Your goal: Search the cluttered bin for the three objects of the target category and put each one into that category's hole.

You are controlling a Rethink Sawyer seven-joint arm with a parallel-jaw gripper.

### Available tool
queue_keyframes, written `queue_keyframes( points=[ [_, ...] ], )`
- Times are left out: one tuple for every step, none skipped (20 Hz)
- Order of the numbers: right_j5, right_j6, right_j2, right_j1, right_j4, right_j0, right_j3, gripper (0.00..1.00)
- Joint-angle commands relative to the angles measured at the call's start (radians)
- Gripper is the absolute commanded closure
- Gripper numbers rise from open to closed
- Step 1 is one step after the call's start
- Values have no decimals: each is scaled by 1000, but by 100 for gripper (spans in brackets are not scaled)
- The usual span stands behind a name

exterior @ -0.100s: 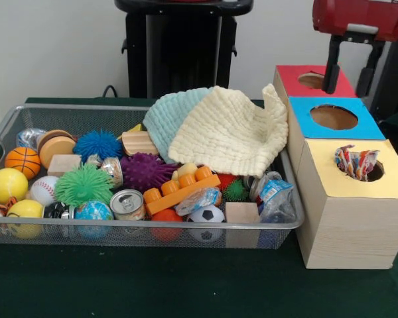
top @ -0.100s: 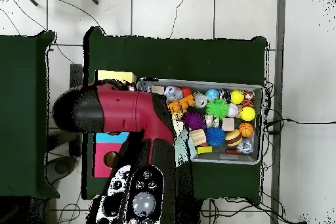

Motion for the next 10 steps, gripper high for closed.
queue_keyframes(
  points=[
    [28, 152, 59, 12, 25, -33, 61, 100],
    [4, 152, 60, 11, 19, -31, 63, 100],
    [-21, 153, 61, 10, 14, -30, 65, 100],
    [-39, 153, 57, 15, 6, -26, 63, 100],
    [-12, 157, 54, 23, 9, -25, 62, 100],
    [-35, 199, 37, 30, 18, -14, 69, 100],
    [-17, 181, 35, 34, 6, -13, 58, 100],
    [-27, 184, 32, 33, 3, -9, 61, 100],
    [-38, 188, 29, 32, 1, -5, 64, 100],
    [-34, 190, 26, 32, 0, -2, 65, 100]
  ],
)
